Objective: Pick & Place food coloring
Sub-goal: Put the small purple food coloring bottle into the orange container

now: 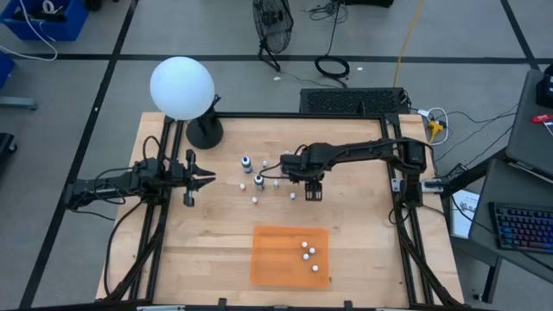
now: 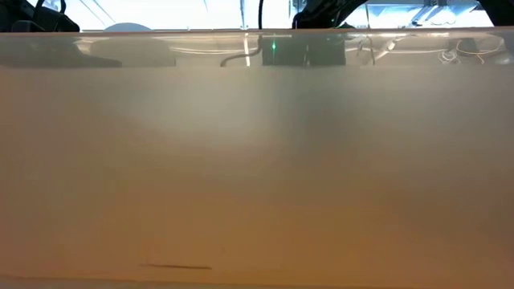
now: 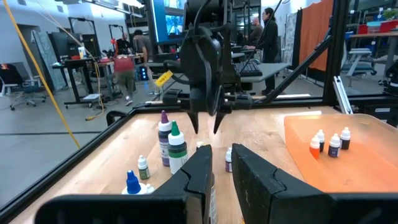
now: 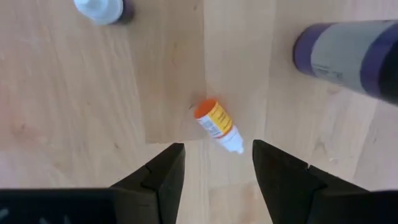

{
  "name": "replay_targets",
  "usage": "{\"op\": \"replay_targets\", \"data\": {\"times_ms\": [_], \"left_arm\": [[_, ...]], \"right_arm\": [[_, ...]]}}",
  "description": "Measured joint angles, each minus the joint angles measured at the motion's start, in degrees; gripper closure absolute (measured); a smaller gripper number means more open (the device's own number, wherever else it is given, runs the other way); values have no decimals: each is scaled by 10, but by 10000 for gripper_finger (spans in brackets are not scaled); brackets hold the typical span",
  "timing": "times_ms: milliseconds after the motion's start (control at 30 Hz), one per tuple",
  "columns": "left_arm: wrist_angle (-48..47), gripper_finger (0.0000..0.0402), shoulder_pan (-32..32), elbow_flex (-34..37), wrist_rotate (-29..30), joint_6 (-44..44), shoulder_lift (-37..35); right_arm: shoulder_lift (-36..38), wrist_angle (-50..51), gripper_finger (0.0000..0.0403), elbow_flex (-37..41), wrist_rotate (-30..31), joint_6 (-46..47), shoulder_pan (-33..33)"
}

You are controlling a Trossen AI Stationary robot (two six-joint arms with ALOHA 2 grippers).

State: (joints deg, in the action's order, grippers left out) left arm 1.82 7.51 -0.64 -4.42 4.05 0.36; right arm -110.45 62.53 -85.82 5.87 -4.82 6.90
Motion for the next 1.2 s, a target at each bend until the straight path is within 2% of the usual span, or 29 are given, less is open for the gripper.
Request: {"op": "replay_targets", "data": {"times_ms": [300,567,633,800,1033,1200], "left_arm": [[0,334,0,0,0,0,0],[0,334,0,0,0,0,0],[0,334,0,0,0,0,0],[0,334,0,0,0,0,0],[0,334,0,0,0,0,0],[0,334,0,0,0,0,0]], "right_arm": [[0,-18,232,2,0,-109,4],[4,-106,233,66,20,-155,11],[4,-127,234,83,36,-162,12],[3,-172,234,116,29,-168,14],[10,-167,232,121,16,-156,12],[47,-169,232,123,11,-133,3]]}}
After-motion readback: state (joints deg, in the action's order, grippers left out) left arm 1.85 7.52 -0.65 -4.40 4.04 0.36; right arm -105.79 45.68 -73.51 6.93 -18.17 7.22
